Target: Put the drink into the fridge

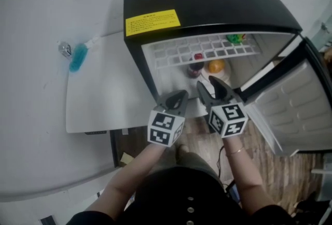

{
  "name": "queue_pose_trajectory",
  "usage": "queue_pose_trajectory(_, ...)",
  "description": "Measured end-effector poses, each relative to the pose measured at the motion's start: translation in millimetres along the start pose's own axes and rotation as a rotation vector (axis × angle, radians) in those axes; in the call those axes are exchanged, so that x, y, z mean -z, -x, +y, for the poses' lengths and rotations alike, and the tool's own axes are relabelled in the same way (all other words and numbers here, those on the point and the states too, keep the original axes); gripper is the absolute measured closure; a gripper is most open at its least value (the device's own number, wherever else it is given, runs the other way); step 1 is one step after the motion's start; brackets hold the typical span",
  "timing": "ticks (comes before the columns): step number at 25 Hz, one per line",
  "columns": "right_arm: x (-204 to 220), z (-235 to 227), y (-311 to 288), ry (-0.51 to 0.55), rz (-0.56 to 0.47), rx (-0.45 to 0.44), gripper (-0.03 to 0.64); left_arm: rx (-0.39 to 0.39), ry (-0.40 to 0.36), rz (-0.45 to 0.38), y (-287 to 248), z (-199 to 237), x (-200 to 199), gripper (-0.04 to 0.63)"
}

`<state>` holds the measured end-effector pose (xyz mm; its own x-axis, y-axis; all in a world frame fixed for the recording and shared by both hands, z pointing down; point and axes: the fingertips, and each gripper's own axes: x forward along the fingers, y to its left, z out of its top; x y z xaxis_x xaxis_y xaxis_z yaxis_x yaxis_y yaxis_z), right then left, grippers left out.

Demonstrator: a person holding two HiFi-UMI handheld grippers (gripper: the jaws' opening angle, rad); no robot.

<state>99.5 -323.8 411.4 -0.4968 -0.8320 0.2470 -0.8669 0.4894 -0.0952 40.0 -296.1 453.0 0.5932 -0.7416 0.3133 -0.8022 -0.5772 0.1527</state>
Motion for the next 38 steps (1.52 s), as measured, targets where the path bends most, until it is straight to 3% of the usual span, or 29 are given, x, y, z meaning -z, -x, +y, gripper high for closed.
queue_pose_trajectory(6,-7.1,12.6,14.5,-0.006,-0.017,-0.01,0.454,0.024,-0.014,-0.013,1.0,-4.7,-7.6,0.588)
queue_pose_trajectory(9,-14.9,10.4,26.4,-0.012,-0.051,0.018,0.52,0.034,-0.005,-0.024,0.5,-6.8,-10.7,0.588)
queue_pose_trajectory(18,-32.1,22.1,40.6,-0.008,-0.098,0.01,0.601,0.085,-0.02,-0.066,5.0,-21.5,-30.9,0.589)
queue_pose_trajectory(25,-29.9,27.0,38.7,-0.007,-0.094,-0.008,0.607,0.101,-0.099,-0.071,9.2,-30.0,-36.2,0.589)
queue_pose_trajectory(38,-18.8,29.1,44.0,0.0,-0.072,0.012,0.607,0.142,-0.063,-0.095,14.4,-37.2,-38.8,0.589)
